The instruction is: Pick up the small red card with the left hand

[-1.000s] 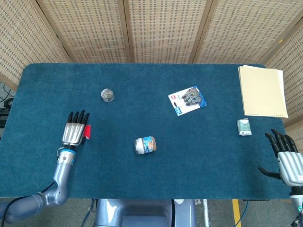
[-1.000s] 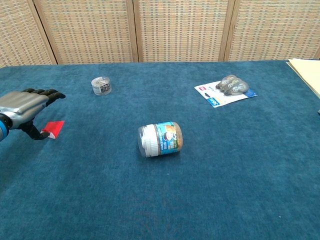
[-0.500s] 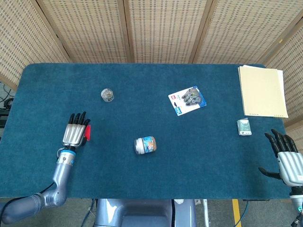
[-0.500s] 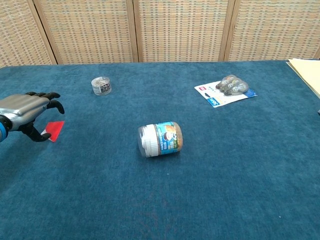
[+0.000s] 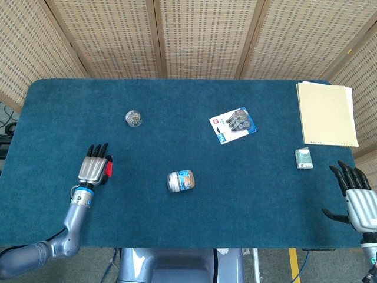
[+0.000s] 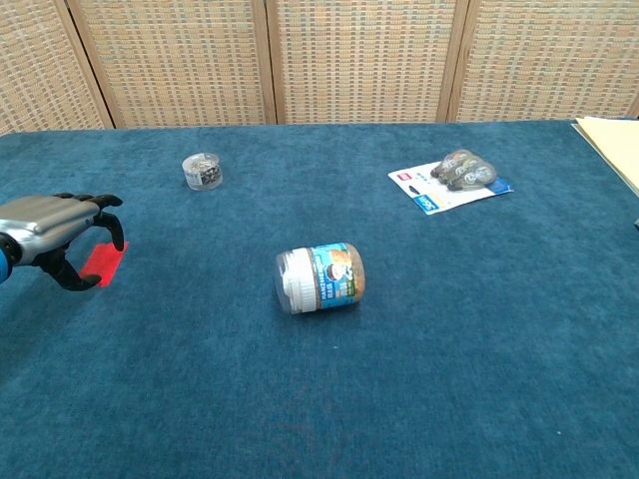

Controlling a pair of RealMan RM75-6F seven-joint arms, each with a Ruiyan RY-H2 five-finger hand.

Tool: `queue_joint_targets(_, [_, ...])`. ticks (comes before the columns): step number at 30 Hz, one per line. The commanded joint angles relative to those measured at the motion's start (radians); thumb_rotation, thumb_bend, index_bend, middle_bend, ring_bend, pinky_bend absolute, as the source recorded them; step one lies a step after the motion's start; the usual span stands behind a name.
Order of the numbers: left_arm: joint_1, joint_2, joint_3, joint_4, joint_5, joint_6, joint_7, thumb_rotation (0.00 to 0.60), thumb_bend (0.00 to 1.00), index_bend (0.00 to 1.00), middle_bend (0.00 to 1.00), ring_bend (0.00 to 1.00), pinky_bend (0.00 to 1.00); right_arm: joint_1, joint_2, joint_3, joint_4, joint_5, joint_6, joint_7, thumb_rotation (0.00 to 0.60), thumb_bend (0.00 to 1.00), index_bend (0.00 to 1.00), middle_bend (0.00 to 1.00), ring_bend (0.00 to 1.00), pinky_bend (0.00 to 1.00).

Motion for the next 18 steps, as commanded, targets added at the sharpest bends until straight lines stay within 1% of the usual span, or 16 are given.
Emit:
queue_joint_targets(1, [-0.002,0.010,0.000,-0.012,-0.005,0.002,0.007,0.600,0.37,0.34,0.00,0.00,0.00,0.000,0.000,0.000,0.000,0.000,0.000,0.000,0.600,0.05,0.00,0.00,0.00,0.00])
queue_joint_targets(5, [-0.004,0.029,0.000,-0.042,-0.011,0.007,0.014,0.600,0.37,0.34,0.00,0.00,0.00,-0.001,0.001,0.000,0.000,0.001,0.001,0.002,0.600,0.05,0.00,0.00,0.00,0.00])
queue_joint_targets(10, [-0.006,0.077,0.000,-0.124,-0.028,0.017,0.035,0.600,0.37,0.34,0.00,0.00,0.00,-0.001,0.000,-0.001,0.000,0.000,0.001,0.001,0.600,0.05,0.00,0.00,0.00,0.00])
queue_joint_targets(14, [-0.006,0.115,0.012,-0.189,-0.043,0.033,0.066,0.600,0.37,0.34,0.00,0.00,0.00,-0.001,0.002,0.000,-0.001,0.000,0.002,0.003,0.600,0.05,0.00,0.00,0.00,0.00])
queue_joint_targets(18, [0.003,0.130,0.027,-0.214,-0.029,0.054,0.063,0.600,0.37,0.37,0.00,0.00,0.00,-0.002,0.002,0.000,-0.001,-0.001,0.004,0.005,0.600,0.05,0.00,0.00,0.00,0.00])
